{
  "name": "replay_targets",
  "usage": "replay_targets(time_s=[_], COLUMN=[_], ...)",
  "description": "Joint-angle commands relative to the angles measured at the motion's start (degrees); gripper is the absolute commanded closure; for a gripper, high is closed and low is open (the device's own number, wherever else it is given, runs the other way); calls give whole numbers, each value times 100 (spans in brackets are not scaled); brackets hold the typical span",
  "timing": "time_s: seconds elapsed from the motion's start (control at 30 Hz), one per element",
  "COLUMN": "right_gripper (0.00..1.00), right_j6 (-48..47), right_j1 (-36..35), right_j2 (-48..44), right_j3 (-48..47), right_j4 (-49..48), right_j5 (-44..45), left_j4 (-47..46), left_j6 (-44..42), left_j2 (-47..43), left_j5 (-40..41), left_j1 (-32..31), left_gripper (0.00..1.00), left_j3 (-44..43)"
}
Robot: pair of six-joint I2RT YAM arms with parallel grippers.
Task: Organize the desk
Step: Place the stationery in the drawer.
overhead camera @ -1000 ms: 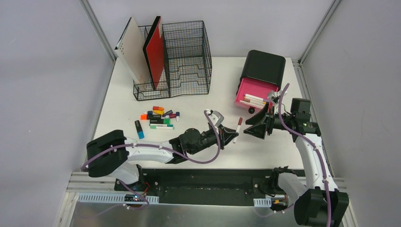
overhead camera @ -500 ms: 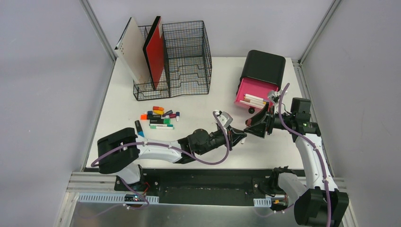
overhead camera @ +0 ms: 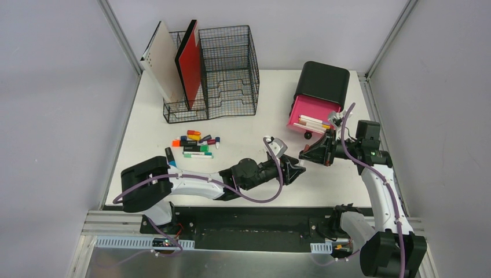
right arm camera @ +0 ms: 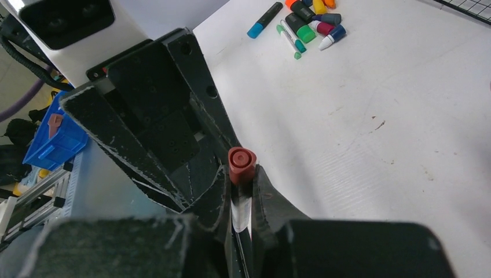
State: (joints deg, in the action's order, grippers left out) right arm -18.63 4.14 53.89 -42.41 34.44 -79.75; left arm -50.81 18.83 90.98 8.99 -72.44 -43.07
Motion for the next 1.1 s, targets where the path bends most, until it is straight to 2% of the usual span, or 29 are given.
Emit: replay_targets(time_s=[0.0, 0.1, 0.23, 0.3, 0.5, 0.7, 0.9, 1.07], right_gripper=[100, 100, 100, 100, 100, 100, 100, 99], right_j6=[-437, -1070, -1536, -1593, -1679, -1739, -1787, -1868], right_j1=[25, 25, 25, 25, 25, 34, 57, 100], right_j2=[-144, -124, -123, -145, -183, -193, -209, -260], right_j3=[-116, -287, -397, -400, -419, -428, -443, -475], right_j4=[109, 708, 1096, 1134, 1168, 1172, 1178, 1205], right_j5=[-98, 21, 167, 238, 425, 609, 841, 1076], left_j4=[164, 518, 1326, 1822, 3569, 4158, 4555, 4541], left_j6=[-287, -567, -745, -819, -820, -545, 308, 527], left_j2=[-550, -1041, -1866, -2356, -3866, -4780, -4962, -4882], left_j5=[44, 180, 826, 1157, 2738, 3943, 3767, 3708], left_j1=[-66, -62, -55, -51, -12, 249, 1051, 1224], left_gripper=[52, 38, 8, 1, 1, 1, 3, 3], left_j3=[88, 413, 927, 1117, 1598, 2222, 2656, 2748])
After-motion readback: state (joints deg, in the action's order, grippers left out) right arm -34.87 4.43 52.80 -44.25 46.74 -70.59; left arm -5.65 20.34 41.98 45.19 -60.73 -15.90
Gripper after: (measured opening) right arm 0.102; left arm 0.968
